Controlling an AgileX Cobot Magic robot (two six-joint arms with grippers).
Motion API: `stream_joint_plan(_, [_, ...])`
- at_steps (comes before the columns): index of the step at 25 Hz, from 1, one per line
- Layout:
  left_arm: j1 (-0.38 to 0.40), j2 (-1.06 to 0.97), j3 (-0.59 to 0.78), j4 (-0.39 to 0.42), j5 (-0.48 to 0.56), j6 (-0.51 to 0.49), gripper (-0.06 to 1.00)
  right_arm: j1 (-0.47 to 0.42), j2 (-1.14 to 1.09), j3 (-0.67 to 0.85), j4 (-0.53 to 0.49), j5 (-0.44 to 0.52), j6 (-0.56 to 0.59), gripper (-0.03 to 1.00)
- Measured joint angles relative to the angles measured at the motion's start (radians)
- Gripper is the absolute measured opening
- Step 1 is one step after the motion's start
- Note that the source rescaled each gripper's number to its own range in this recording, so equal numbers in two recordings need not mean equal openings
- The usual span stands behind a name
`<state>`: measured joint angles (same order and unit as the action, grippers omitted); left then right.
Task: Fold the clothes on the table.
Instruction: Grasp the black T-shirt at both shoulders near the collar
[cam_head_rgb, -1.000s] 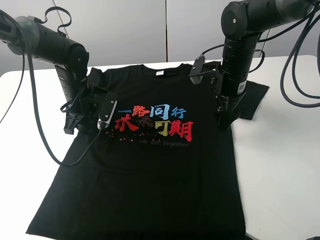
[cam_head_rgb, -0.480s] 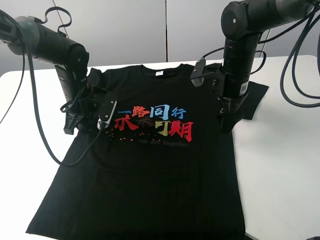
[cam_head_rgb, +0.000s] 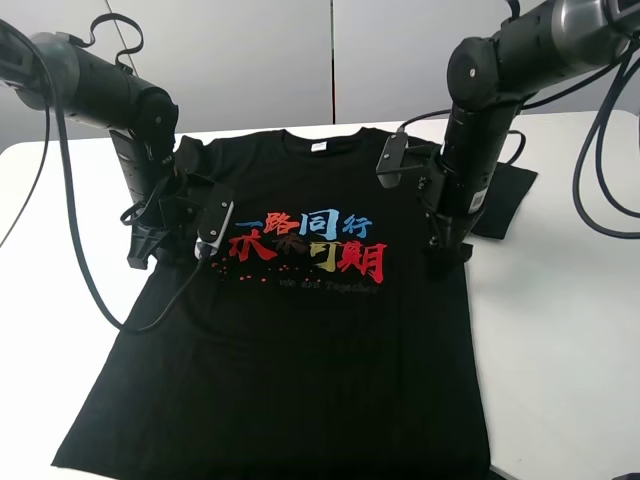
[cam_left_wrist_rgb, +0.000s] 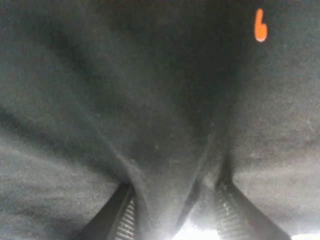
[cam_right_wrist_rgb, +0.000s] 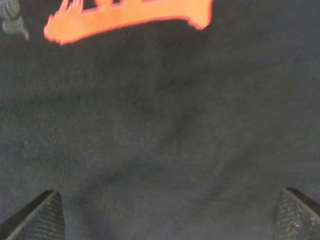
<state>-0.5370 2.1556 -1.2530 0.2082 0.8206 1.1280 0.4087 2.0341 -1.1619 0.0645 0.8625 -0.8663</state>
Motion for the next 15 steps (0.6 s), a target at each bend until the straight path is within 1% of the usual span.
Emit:
stream_joint_plan(3, [-0.001,0.000,0.000,0.002,0.000,-0.002,0.51,0.000,0.000,0.050,-0.014,-0.067,-0.009,0.91])
stream_joint_plan(6, [-0.001,0.000,0.000,0.002,0.000,-0.002,0.51,0.000,0.000,0.058,-0.020,-0.105,-0.012,0.91])
stream_joint_plan(15, [-0.001,0.000,0.000,0.002,0.000,-0.002,0.51,0.000,0.000,0.058,-0.040,-0.127,-0.014,0.91])
